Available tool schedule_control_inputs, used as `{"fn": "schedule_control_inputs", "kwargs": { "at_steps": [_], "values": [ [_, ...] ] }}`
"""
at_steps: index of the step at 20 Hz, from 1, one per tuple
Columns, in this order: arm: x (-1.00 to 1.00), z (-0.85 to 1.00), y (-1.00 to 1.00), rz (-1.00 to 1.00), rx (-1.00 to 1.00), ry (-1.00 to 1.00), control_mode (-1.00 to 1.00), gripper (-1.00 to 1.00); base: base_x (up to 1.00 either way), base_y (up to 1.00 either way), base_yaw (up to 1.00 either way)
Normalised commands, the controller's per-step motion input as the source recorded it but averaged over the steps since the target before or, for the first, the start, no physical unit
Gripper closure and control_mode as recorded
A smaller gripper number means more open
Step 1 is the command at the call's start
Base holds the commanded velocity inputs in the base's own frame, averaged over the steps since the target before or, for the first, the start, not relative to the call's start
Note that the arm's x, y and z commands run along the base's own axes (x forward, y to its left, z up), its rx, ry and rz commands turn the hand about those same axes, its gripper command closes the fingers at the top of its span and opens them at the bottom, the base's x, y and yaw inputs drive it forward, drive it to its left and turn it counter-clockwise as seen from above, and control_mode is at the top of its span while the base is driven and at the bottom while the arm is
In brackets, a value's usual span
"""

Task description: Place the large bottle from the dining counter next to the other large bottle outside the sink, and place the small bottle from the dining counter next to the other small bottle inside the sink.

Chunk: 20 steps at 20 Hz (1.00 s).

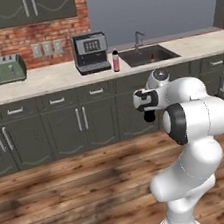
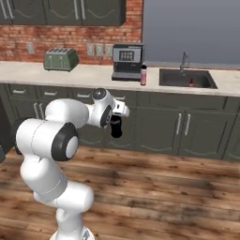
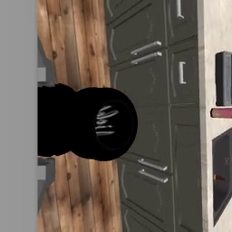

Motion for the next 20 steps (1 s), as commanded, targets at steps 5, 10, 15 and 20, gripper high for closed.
{"fn": "schedule_control_inputs", "kwargs": {
  "at_steps": [5, 10, 15, 20],
  "values": [
    [0.0, 0.0, 0.0, 0.0, 0.0, 0.0, 1.0, 1.0, 0.91, 0.15, 0.01],
    [0.0, 0.0, 0.0, 0.0, 0.0, 0.0, 1.0, 1.0, 0.63, 1.0, 0.07],
    [0.0, 0.0, 0.0, 0.0, 0.0, 0.0, 1.0, 1.0, 0.58, 0.23, 0.01],
    [0.0, 0.0, 0.0, 0.0, 0.0, 0.0, 1.0, 1.0, 0.64, -0.15, 0.0]
  ]
}}
